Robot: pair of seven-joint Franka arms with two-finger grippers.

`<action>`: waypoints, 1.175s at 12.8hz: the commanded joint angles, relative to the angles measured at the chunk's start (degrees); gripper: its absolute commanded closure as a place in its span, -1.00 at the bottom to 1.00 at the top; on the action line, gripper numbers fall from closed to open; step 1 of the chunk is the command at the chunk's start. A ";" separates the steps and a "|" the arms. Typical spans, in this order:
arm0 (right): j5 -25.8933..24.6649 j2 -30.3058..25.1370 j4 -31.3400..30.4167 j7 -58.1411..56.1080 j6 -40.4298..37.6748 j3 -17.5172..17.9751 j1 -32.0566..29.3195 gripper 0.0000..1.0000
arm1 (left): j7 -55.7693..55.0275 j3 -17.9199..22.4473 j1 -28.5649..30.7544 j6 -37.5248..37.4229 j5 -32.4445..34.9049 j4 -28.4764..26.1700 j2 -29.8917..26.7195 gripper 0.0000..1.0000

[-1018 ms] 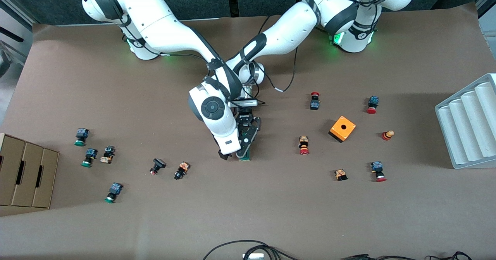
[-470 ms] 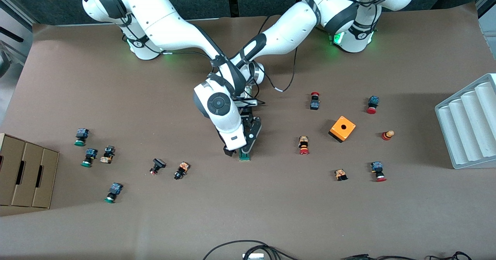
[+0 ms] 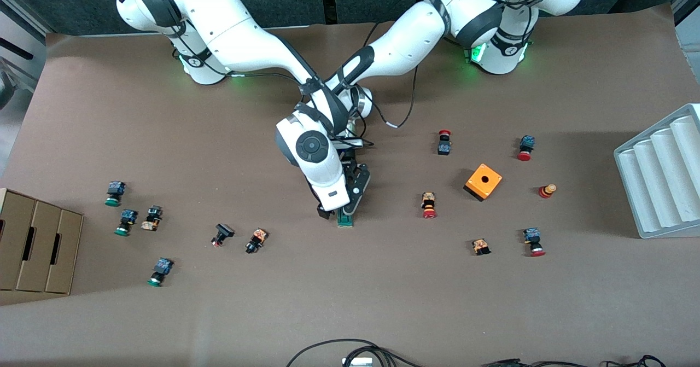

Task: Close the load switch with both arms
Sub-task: 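Lower the right gripper down onto the white slider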

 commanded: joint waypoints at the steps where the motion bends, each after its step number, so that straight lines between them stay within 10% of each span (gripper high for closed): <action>1: 0.55 0.26 -0.10 -0.22 0.99 -0.64 0.70 -0.99 | -1.96 0.63 -1.15 -0.75 -0.01 0.42 0.46 -0.35; 15: -2.00 0.87 -0.10 -0.66 1.51 -0.64 0.88 -0.99 | -4.51 1.33 -2.74 -2.68 0.43 -0.80 0.71 -0.35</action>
